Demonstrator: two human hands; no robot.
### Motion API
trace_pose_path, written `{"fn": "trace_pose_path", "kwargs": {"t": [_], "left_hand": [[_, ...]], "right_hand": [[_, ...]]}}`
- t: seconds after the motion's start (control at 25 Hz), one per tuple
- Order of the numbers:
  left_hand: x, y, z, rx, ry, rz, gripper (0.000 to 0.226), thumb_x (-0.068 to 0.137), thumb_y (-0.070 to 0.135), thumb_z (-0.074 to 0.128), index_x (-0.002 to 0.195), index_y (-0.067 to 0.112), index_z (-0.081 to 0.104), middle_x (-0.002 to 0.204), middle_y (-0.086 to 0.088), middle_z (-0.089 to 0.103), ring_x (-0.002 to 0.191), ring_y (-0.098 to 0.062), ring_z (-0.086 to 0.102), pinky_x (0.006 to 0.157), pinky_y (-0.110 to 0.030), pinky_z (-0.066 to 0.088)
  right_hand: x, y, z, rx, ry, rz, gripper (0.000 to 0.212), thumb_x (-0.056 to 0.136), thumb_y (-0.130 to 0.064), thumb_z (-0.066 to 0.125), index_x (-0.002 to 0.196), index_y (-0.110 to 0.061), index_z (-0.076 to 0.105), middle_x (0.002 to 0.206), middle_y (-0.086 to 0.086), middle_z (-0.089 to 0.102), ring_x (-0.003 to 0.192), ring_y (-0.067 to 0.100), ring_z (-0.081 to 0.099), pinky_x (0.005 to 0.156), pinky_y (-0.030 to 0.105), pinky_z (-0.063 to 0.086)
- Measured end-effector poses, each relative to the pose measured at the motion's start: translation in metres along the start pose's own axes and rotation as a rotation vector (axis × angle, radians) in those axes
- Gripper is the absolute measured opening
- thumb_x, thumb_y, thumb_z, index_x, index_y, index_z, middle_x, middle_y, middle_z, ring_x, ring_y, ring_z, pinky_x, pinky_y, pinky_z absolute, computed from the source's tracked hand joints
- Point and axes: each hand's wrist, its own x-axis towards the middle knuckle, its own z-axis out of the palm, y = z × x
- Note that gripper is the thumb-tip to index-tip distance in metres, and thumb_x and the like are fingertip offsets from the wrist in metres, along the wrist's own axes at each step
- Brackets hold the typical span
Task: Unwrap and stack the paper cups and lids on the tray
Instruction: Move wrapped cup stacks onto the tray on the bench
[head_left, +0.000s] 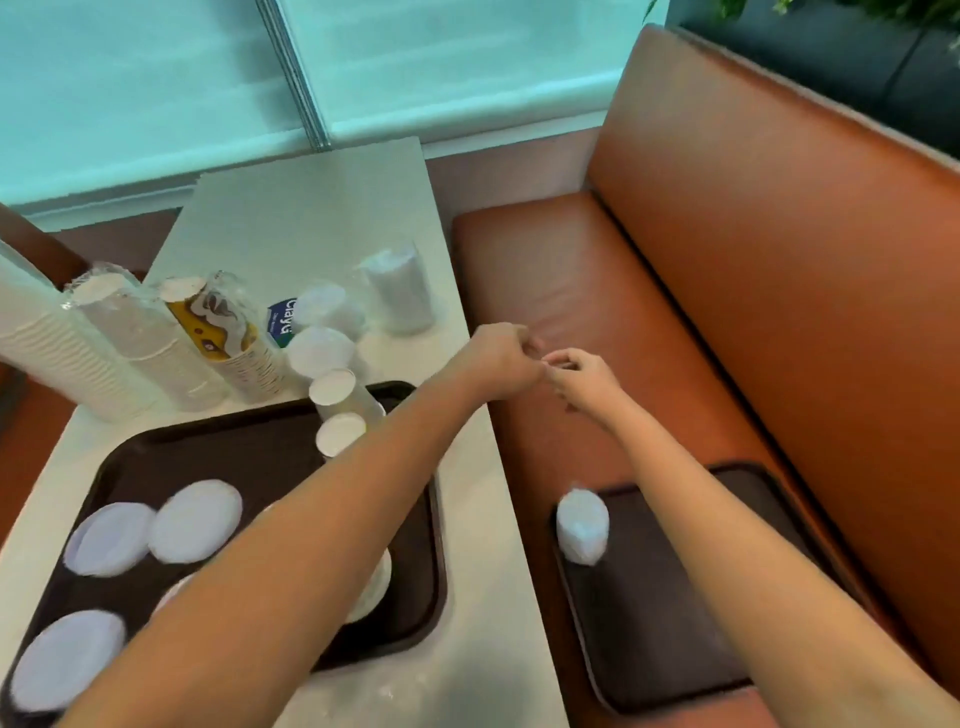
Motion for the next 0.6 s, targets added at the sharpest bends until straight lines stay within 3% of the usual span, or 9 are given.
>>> {"fn": "trace_pose_path", "kwargs": {"t": [0.16,0.32,0.48,0.6], "left_hand": [[-0.013,0.034,0.11,-0.117,-0.164,-0.063,0.033,0.089,0.026,0.059,0.12,0.014,0.061,0.124,-0.005,0.059,0.116,-0.019,0.054,0.091,-0.021,0.039],[-0.008,0.027,0.206,-0.193,-0.215,-0.327,0.052,0.086,0.028,0.059,0.134,0.019,0.044,0.136,-0.012,0.038,0.123,-0.029,0.045,0.103,-0.033,0.038],[0.003,0.003,0.251,-0.316,-0.173,-0.69,0.064,0.089,0.026,0.054,0.146,0.022,0.026,0.146,-0.012,0.021,0.13,-0.034,0.037,0.108,-0.04,0.034],[0.014,-0.018,0.273,-0.331,-0.124,-0.774,0.067,0.09,0.019,0.05,0.149,0.028,0.018,0.155,-0.008,0.008,0.135,-0.034,0.03,0.109,-0.041,0.031]], "right_hand": [[-0.036,0.088,-0.044,-0.001,0.103,0.267,0.022,0.088,-0.012,0.058,0.11,-0.009,0.062,0.075,0.003,0.054,0.063,0.015,0.046,0.048,0.026,0.039],[-0.051,0.172,-0.059,-0.02,0.094,0.443,0.018,0.087,-0.018,0.061,0.105,-0.016,0.06,0.07,0.0,0.053,0.062,0.016,0.048,0.049,0.028,0.042],[-0.054,0.223,-0.052,-0.009,0.034,0.524,0.017,0.091,-0.028,0.058,0.103,-0.017,0.059,0.073,-0.004,0.052,0.072,0.015,0.051,0.051,0.027,0.046],[-0.047,0.259,-0.036,0.101,0.023,0.592,0.024,0.094,-0.035,0.052,0.108,-0.016,0.059,0.088,-0.001,0.055,0.082,0.017,0.052,0.059,0.03,0.047]]}}
